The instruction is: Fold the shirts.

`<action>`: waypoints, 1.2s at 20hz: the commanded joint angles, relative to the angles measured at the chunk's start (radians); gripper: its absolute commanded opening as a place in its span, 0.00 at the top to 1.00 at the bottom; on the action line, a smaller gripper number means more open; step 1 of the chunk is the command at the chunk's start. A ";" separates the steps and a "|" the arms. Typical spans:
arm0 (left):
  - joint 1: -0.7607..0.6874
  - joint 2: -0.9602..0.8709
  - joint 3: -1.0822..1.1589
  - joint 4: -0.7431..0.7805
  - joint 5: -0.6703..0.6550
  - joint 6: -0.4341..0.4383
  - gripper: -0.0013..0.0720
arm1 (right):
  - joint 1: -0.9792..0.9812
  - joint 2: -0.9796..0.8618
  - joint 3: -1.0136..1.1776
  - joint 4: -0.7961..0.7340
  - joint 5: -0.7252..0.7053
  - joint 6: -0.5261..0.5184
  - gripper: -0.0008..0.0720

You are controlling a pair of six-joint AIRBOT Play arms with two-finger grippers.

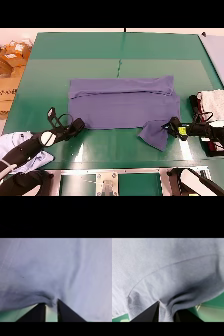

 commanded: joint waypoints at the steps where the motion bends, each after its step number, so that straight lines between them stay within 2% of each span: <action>1: -0.006 -0.019 0.014 0.034 0.031 0.010 0.76 | 0.004 0.000 0.000 0.001 0.034 -0.001 0.66; 2: -0.006 -0.019 0.014 0.035 0.029 0.011 0.96 | 0.004 0.000 0.000 0.000 0.050 -0.001 0.66; 5: -0.006 -0.019 0.015 0.045 0.014 0.013 0.95 | 0.003 0.000 0.008 -0.054 0.089 0.004 0.67; 6: -0.006 -0.018 0.016 0.046 0.000 0.019 0.95 | 0.003 0.000 0.012 -0.077 0.103 0.019 0.69; 8: 0.006 -0.018 0.023 0.050 -0.040 0.039 0.95 | 0.003 0.000 0.016 -0.109 0.131 0.027 0.80; 9: 0.033 -0.017 0.035 0.055 -0.089 0.043 0.95 | 0.003 0.000 0.016 -0.114 0.147 0.031 0.80; 13: 0.204 -0.018 0.105 0.076 -0.296 0.209 0.95 | -0.010 0.016 0.016 -0.116 0.189 0.034 0.78; 16: 0.248 -0.018 0.112 0.080 -0.334 0.248 0.95 | -0.011 0.039 0.016 -0.116 0.200 0.034 0.79; 17: 0.248 -0.018 0.112 0.080 -0.336 0.250 0.95 | -0.010 0.043 0.016 -0.116 0.204 0.034 0.85; 18: 0.248 -0.018 0.112 0.080 -0.337 0.269 0.95 | -0.010 0.045 0.016 -0.119 0.212 0.034 0.97; 21: 0.248 -0.018 0.115 0.116 -0.376 0.281 0.95 | -0.010 0.051 0.016 -0.148 0.241 0.039 0.97; 24: 0.248 -0.017 0.177 0.272 -0.559 0.291 0.95 | -0.010 0.097 0.033 -0.322 0.301 0.160 0.97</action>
